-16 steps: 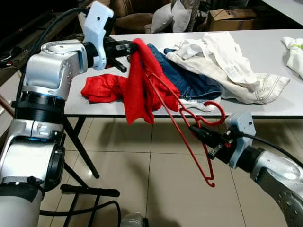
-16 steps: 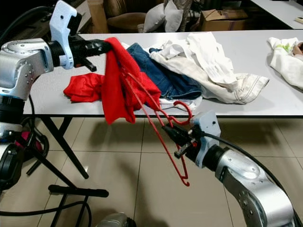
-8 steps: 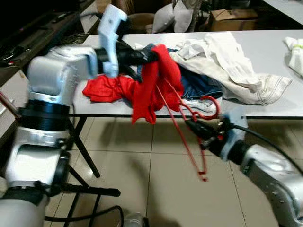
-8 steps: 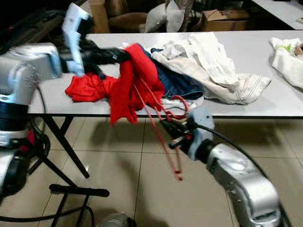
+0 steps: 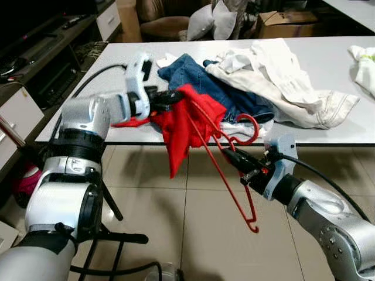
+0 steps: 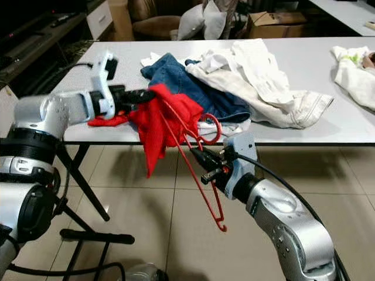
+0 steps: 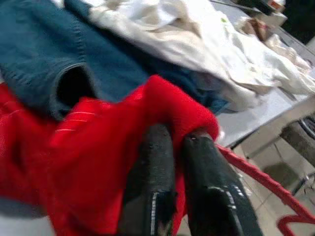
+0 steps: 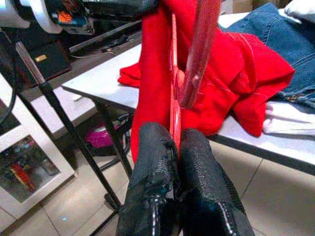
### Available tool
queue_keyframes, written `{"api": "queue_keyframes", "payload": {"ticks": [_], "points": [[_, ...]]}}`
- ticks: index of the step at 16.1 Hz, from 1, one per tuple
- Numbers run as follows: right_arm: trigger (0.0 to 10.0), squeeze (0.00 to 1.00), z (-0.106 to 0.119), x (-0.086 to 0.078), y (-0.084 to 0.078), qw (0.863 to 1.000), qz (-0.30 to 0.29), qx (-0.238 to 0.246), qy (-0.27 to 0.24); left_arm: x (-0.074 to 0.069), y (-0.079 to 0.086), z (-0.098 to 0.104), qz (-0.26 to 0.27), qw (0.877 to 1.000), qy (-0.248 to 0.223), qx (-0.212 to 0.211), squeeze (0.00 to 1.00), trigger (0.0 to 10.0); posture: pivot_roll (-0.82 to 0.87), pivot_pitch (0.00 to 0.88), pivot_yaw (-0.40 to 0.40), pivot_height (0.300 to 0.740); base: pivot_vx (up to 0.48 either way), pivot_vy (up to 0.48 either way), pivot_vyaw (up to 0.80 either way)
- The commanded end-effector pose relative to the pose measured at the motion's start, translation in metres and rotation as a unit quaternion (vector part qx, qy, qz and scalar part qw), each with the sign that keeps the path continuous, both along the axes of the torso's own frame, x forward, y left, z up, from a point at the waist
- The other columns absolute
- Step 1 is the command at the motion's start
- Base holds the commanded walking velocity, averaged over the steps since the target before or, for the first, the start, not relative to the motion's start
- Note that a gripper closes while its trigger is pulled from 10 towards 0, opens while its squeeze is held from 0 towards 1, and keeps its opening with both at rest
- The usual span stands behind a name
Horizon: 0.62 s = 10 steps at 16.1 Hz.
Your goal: Hang hanger
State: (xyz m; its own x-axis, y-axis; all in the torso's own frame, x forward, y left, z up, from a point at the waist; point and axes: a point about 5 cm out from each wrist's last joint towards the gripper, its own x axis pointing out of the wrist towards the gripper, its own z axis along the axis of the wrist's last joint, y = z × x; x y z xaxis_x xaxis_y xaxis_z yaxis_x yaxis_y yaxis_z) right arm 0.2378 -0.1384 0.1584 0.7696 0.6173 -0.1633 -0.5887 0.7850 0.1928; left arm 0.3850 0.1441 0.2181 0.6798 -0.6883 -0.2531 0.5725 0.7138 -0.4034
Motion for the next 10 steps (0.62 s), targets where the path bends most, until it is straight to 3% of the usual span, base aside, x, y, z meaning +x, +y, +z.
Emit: {"api": "queue_keyframes", "payload": {"ticks": [1, 5, 8, 10], "points": [[10.0, 0.00, 0.003, -0.001, 0.001, 1.000, 0.001, 0.005, 0.000, 0.002, 0.009, 0.005, 0.016, 1.000, -0.010, -0.001, 1.00, 10.0, 0.00, 0.000, 0.097, 0.723, 0.000, 0.000, 0.00], [10.0, 0.00, -0.003, 0.000, -0.003, 1.000, -0.004, 0.020, 0.017, -0.003, 0.012, 0.018, -0.025, 0.997, -0.009, -0.068, 1.00, 10.0, 0.01, 0.000, 0.080, 0.723, 0.000, 0.000, 0.00], [10.0, 0.00, -0.004, 0.004, -0.003, 0.999, 0.001, 0.023, 0.021, -0.008, 0.020, 0.012, -0.024, 0.997, -0.002, -0.067, 1.00, 10.0, 0.01, 0.000, 0.074, 0.723, 0.000, 0.000, 0.00], [10.0, 0.00, -0.005, 0.006, -0.006, 0.999, 0.001, 0.022, 0.023, -0.013, 0.025, 0.012, -0.019, 0.999, -0.008, -0.043, 1.00, 10.0, 0.02, 0.000, 0.070, 0.723, 0.000, 0.000, 0.00]]}}
